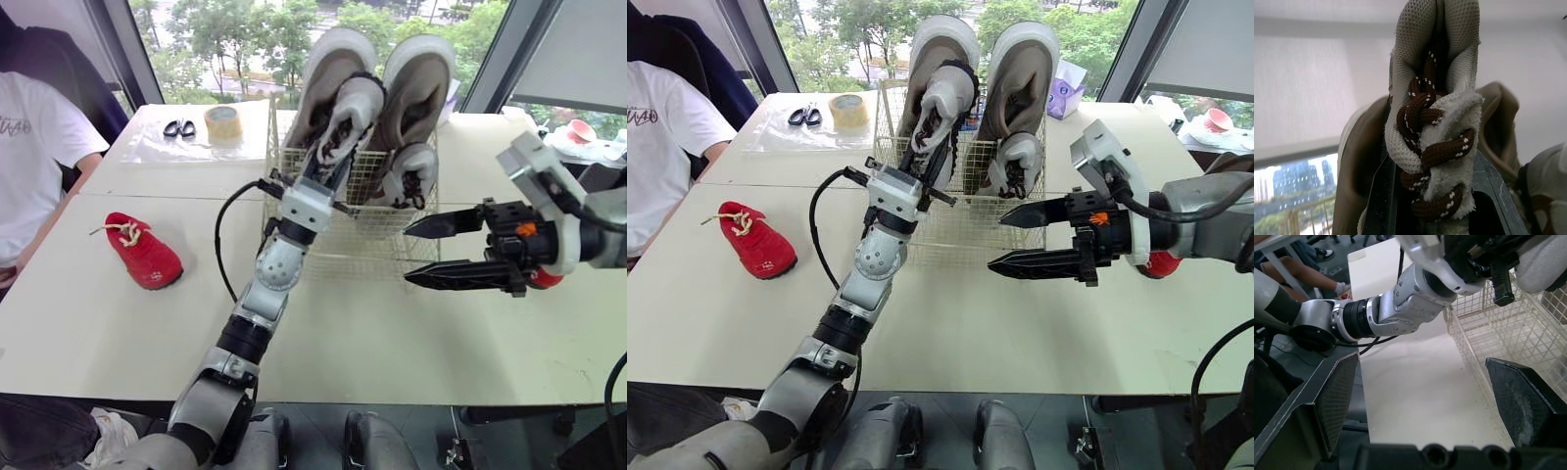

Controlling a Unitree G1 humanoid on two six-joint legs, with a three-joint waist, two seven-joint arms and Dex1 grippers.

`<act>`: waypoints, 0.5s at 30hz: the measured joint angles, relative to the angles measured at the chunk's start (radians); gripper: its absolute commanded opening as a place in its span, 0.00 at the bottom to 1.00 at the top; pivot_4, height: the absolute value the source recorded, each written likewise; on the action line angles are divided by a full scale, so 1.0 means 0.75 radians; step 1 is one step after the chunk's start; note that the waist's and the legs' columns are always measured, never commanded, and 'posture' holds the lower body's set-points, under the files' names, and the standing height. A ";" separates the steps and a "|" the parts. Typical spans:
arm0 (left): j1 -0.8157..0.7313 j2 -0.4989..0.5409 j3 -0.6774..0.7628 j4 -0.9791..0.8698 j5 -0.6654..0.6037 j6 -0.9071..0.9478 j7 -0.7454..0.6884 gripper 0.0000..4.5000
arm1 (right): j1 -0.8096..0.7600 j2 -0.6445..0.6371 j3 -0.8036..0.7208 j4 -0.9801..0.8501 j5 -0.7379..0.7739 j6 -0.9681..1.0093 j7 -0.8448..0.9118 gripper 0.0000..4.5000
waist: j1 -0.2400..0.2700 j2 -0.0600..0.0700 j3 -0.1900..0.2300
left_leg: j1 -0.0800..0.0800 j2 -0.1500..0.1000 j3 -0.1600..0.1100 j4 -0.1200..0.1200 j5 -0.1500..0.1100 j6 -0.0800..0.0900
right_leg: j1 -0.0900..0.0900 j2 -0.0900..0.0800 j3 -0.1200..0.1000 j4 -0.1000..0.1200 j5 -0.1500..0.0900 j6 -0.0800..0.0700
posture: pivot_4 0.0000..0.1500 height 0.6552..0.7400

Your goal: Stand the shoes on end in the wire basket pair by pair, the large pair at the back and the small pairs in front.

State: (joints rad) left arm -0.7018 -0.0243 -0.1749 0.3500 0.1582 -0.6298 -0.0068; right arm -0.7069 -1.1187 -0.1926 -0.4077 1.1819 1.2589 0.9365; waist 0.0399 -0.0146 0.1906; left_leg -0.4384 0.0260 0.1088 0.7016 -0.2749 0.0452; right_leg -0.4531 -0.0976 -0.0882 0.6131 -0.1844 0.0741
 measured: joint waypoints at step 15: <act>-0.076 0.016 0.000 0.003 0.155 0.008 0.099 0.05 | -0.001 0.031 0.018 0.001 -0.003 -0.034 -0.037 1.00 | 0.002 0.000 0.000 | -0.002 -0.001 0.000 0.000 0.000 0.001 | -0.001 0.000 0.000 0.000 0.000 0.000 | 1.00 1.00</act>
State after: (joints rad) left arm -0.7585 -0.0120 -0.1753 0.3522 0.2745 -0.6238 0.0678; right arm -0.7073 -1.0954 -0.1795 -0.4072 1.1797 1.2337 0.9090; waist 0.0413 -0.0148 0.1908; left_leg -0.4402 0.0255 0.1089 0.7018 -0.2752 0.0458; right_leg -0.4542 -0.0979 -0.0884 0.6128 -0.1843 0.0743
